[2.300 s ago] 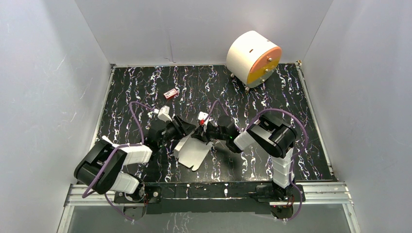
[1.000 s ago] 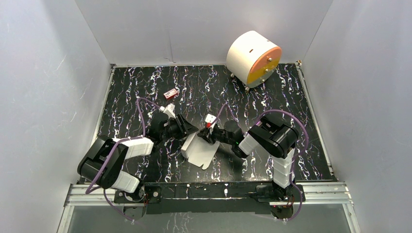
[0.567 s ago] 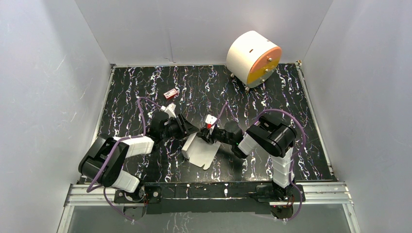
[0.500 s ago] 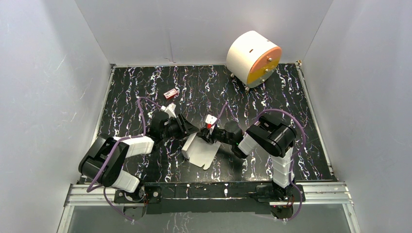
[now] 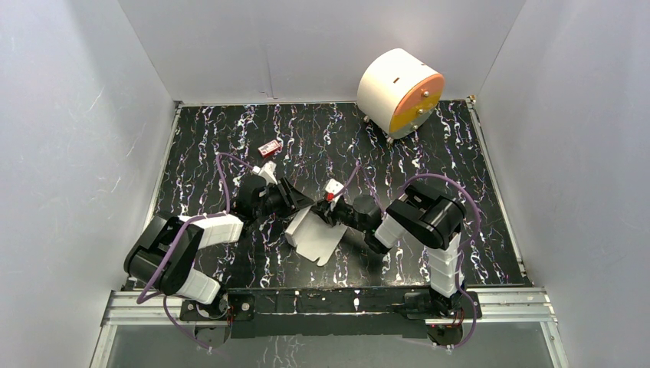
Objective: Fold the paper box
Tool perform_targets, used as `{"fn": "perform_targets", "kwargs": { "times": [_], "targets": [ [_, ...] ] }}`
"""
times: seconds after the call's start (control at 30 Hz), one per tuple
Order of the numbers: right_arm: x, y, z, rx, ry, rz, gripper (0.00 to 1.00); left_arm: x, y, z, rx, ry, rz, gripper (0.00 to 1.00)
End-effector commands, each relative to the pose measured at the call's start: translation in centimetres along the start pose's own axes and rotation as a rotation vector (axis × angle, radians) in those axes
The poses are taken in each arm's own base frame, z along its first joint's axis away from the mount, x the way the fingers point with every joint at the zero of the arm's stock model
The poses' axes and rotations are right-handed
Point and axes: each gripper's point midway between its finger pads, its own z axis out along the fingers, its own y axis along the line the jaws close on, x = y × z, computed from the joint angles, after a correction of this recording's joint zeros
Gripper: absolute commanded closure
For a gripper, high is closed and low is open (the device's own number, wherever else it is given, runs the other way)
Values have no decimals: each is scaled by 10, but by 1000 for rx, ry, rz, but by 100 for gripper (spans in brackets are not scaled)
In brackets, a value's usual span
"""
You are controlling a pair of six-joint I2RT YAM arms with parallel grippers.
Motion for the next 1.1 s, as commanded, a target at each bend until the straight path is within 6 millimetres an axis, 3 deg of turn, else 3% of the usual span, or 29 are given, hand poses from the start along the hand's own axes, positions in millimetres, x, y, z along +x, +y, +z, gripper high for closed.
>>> {"fn": "perform_targets", "kwargs": {
  "times": [0.0,0.43,0.93,1.07],
  "targets": [
    [-48,-52,1,259,-182,-8,90,35,1,-9,12,133,-91,60],
    [-32,-76,2,426,-145,15,87,40,-5,-14,37,123,-145,64],
    [-24,-84,1,566,-88,54,87,50,-17,-20,63,145,-136,65],
    [-19,-78,5,570,-43,79,88,48,-21,-21,68,139,-124,65]
  ]
}}
